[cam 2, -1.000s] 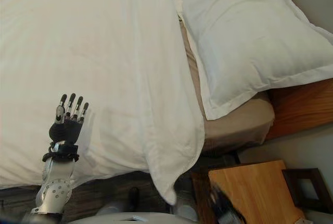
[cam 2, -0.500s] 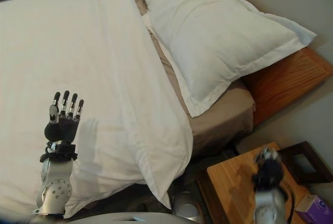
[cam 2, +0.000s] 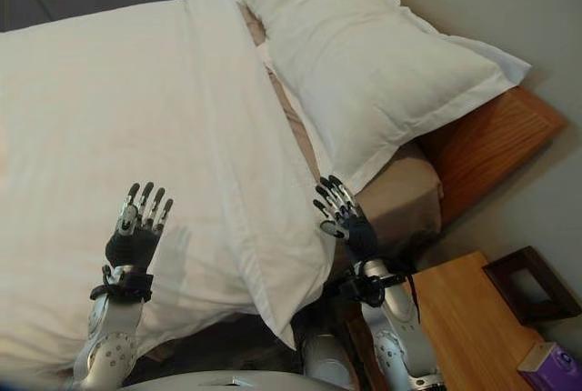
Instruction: Making the bed.
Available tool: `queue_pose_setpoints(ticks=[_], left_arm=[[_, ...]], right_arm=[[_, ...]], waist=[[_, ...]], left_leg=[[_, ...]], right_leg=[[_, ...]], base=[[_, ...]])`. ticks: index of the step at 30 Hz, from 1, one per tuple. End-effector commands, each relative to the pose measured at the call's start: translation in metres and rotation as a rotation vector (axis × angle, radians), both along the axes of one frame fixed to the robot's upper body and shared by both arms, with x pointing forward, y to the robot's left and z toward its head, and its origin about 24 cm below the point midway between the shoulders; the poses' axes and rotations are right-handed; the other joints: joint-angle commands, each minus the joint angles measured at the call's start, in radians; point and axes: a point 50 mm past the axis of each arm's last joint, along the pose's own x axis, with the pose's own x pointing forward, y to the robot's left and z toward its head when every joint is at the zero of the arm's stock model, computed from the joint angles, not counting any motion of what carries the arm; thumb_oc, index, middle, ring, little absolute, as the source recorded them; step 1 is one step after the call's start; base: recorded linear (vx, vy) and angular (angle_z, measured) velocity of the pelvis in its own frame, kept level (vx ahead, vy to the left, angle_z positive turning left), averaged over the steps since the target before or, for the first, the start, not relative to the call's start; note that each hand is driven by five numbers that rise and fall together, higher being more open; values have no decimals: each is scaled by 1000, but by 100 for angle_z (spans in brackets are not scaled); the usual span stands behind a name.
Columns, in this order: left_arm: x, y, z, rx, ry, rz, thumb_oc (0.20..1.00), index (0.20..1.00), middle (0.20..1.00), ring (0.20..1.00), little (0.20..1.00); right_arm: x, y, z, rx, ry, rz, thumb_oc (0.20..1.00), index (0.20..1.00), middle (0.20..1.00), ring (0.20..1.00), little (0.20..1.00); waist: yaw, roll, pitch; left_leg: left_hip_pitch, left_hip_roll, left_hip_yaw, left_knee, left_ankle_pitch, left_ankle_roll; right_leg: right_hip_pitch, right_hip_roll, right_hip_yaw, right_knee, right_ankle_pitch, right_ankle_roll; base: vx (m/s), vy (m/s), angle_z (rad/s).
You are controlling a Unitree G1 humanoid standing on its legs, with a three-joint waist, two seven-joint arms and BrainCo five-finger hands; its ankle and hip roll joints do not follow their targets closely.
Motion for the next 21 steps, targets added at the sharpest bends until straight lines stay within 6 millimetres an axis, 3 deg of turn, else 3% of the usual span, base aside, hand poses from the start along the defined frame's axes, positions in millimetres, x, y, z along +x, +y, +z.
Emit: queue_pose_setpoints(ticks=[1,4,5,7,8,9,11,12,13,16,17,19,21], left_arm=[[0,18,20,89,-106,44,1000,1000,1000,1000,1000],[-2,18,18,83,-100,46,1000,1000,1000,1000,1000],[-1,18,18,46,-104,70,1000,1000,1000,1000,1000],[-1,14,16,23,-101,53,1000,1000,1000,1000,1000],[-1,4,7,19,-64,-1,1000,1000,1000,1000,1000],[-1,4,7,19,-64,-1,1000,1000,1000,1000,1000],[-9,-2,-3,-44,-37,-27,1000,1000,1000,1000,1000],[-9,-2,-3,-44,-36,-27,1000,1000,1000,1000,1000],[-13,-2,-6,-49,-24,-30,1000,1000,1000,1000,1000],[-15,-2,-7,-42,-22,-32,1000,1000,1000,1000,1000],[-18,-1,-9,-43,-10,-17,1000,1000,1000,1000,1000],[-18,-1,-10,-42,-3,-15,1000,1000,1000,1000,1000],[-17,-5,-13,-26,15,-31,1000,1000,1000,1000,1000]], right_arm=[[13,0,43,79,-232,-16,1000,1000,1000,1000,1000],[14,0,46,87,-246,-14,1000,1000,1000,1000,1000],[20,6,56,122,-286,24,1000,1000,1000,1000,1000],[20,7,56,145,-279,38,1000,1000,1000,1000,1000],[19,1,53,95,-265,29,1000,1000,1000,1000,1000],[19,1,53,95,-265,29,1000,1000,1000,1000,1000],[20,-1,49,68,-240,24,1000,1000,1000,1000,1000],[20,-1,49,68,-239,24,1000,1000,1000,1000,1000],[17,-2,47,72,-228,36,1000,1000,1000,1000,1000],[16,-2,45,70,-221,38,1000,1000,1000,1000,1000],[12,-2,38,108,-187,23,1000,1000,1000,1000,1000],[9,-4,35,138,-177,0,1000,1000,1000,1000,1000],[1,-9,24,168,-125,-51,1000,1000,1000,1000,1000]], waist=[[25,-64,-22],[37,-70,-25],[49,-68,8],[46,-70,14],[41,-77,42],[40,-77,43],[37,-102,40],[37,-102,41],[28,-111,25],[22,-109,16],[2,-90,-12],[-15,-82,-21],[-46,-51,-43]], left_leg=[[-65,-32,-105,-126,204,-35],[-87,-25,-116,-123,218,-46],[-142,34,-147,-77,264,-95],[-153,45,-153,-56,265,-93],[-192,40,-96,17,264,-77],[-194,40,-98,21,262,-76],[-156,37,-2,89,205,-61],[-154,37,-2,92,202,-61],[-120,36,40,142,172,-56],[-101,21,24,146,158,-56],[-29,-16,-15,81,135,-51],[-4,-14,7,44,136,-49],[29,-22,19,-59,136,-48]], right_leg=[[333,-31,46,-298,-24,-53],[348,-30,39,-350,-34,-64],[324,10,39,-343,-37,-89],[329,17,30,-350,-38,-98],[342,17,-7,-355,-25,-111],[342,17,-8,-355,-25,-111],[334,-11,-56,-371,5,-114],[337,-11,-56,-372,4,-114],[338,-23,-87,-391,14,-117],[339,-22,-93,-396,15,-118],[340,-18,-102,-408,20,-111],[341,-18,-118,-408,19,-109],[345,-16,-145,-417,12,-111]], base=[[-183,-374,34],[-160,-276,19],[-313,-525,35],[-269,-423,26],[-174,-202,29],[-274,-289,53],[-188,-159,50],[-170,-166,40],[-95,-123,30],[-37,-55,32],[-9,0,58],[0,31,88],[31,97,81]])
